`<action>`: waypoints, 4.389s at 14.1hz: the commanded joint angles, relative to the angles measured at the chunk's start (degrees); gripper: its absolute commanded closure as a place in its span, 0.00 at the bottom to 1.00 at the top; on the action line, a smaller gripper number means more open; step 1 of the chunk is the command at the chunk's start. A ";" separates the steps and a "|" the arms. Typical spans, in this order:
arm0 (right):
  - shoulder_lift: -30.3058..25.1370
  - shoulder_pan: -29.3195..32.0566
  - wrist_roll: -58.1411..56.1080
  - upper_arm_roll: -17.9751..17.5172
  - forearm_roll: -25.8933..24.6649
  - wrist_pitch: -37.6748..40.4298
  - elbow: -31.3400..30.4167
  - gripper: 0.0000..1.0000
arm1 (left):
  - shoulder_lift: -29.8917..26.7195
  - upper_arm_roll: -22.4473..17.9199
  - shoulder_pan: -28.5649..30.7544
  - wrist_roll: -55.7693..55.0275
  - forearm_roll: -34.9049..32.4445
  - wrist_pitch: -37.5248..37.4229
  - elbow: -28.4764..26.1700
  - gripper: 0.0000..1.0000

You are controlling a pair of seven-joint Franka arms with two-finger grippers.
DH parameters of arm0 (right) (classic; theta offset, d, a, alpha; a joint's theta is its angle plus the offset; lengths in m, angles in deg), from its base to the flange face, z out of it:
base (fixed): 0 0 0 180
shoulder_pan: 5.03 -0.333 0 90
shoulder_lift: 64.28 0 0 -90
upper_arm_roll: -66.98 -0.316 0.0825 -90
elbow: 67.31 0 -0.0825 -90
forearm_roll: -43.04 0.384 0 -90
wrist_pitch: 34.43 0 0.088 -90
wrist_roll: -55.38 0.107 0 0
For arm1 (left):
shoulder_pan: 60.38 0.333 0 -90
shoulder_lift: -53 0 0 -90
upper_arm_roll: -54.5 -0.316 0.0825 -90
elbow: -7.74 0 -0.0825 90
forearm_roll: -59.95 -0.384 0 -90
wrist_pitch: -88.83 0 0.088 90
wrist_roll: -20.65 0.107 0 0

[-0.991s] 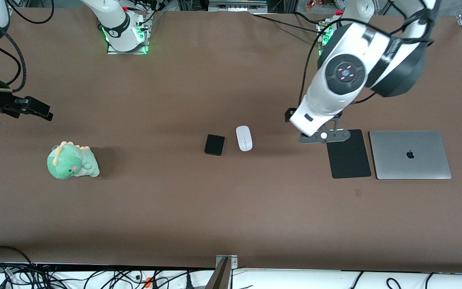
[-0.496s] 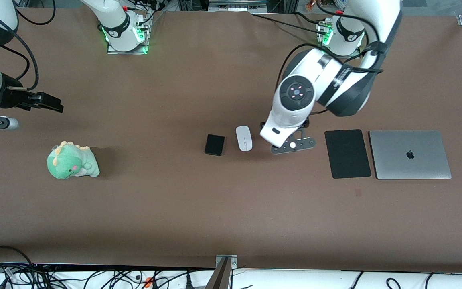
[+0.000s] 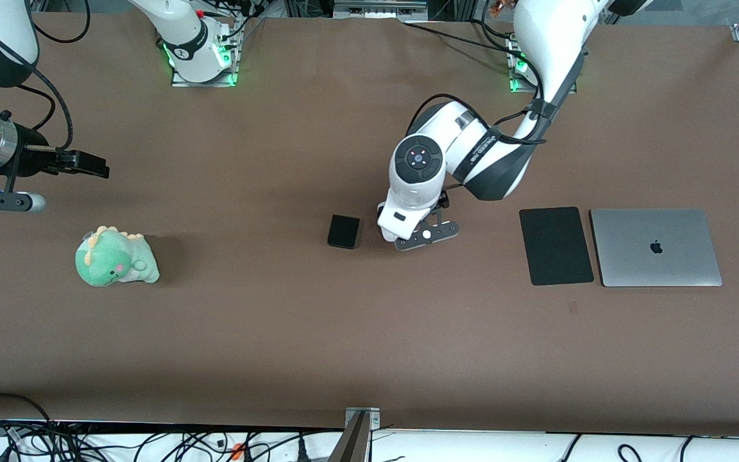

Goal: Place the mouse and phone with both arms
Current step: 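Lower the left gripper over the white mouse and close on it, then lift the mouse with the left gripper and carry it to the mouse pad, then lower the mouse onto the pad while the right gripper reaches the phone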

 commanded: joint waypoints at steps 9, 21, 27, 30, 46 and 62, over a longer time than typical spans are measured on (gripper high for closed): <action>1.81 -0.53 0.58 -0.07 0.53 0.79 0.15 0.00 | 9.28 -3.73 -5.96 -2.19 -1.29 3.40 4.30 0.00; 1.98 -0.63 -0.30 0.02 0.53 0.88 0.24 0.00 | 13.50 -4.79 -7.72 -5.71 -1.29 6.75 4.21 0.00; 2.25 -0.71 -0.74 0.02 0.44 0.88 0.24 0.00 | 14.29 -4.79 -7.72 -5.71 -1.29 7.98 4.21 0.34; 2.16 -0.80 0.57 -0.06 0.70 1.57 0.15 0.00 | 14.20 -4.79 -7.64 -5.44 -1.38 7.89 4.21 0.67; 2.33 -3.88 1.80 -0.07 2.36 1.85 0.32 0.00 | -7.93 -5.05 10.01 16.23 -4.10 -4.86 -4.82 0.81; 14.97 -25.48 31.06 -0.07 5.98 -24.85 0.24 0.00 | -7.95 -5.05 29.97 32.79 -7.88 8.30 -20.91 0.82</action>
